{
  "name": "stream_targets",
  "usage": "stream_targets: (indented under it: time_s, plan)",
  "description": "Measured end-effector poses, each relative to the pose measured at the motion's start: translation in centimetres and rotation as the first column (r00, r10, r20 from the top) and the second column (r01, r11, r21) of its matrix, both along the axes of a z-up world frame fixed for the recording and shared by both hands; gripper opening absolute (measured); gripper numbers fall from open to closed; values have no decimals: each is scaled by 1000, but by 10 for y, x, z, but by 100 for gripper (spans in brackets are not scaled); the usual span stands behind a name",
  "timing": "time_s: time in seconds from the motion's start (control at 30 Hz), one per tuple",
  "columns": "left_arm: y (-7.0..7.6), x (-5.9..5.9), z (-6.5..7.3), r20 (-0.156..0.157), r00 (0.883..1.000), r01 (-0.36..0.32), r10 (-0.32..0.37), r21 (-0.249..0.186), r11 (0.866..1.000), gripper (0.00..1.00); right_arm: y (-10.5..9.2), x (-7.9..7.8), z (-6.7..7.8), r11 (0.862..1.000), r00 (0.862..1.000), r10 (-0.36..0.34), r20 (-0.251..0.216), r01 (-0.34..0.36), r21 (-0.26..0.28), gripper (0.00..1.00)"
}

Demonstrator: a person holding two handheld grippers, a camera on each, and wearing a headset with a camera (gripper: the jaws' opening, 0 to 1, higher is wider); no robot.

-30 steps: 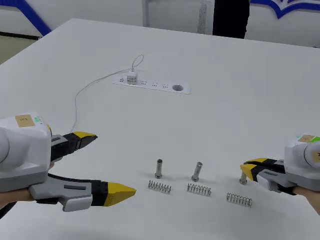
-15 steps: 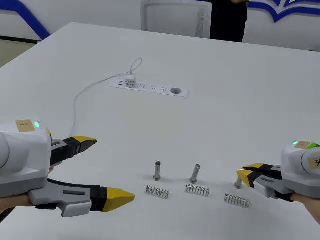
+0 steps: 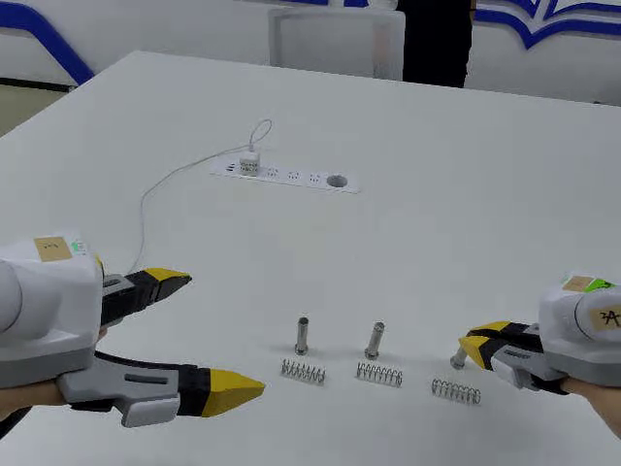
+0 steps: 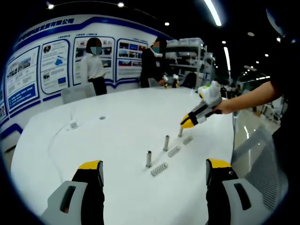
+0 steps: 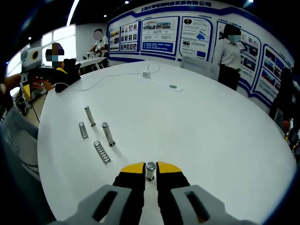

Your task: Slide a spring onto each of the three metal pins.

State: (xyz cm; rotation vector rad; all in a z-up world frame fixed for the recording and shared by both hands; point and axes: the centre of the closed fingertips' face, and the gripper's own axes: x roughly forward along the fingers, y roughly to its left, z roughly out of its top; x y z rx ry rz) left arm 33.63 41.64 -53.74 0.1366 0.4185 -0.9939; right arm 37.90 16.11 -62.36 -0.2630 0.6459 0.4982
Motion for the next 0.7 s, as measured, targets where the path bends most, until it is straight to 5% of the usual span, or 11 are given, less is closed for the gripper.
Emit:
stream_targets:
  time_s: [0.7]
  plan:
    - [-1, 2, 5, 2, 1000, -5, 5, -25, 1000, 92, -7, -4, 17, 998, 999, -31, 17, 30, 50, 18]
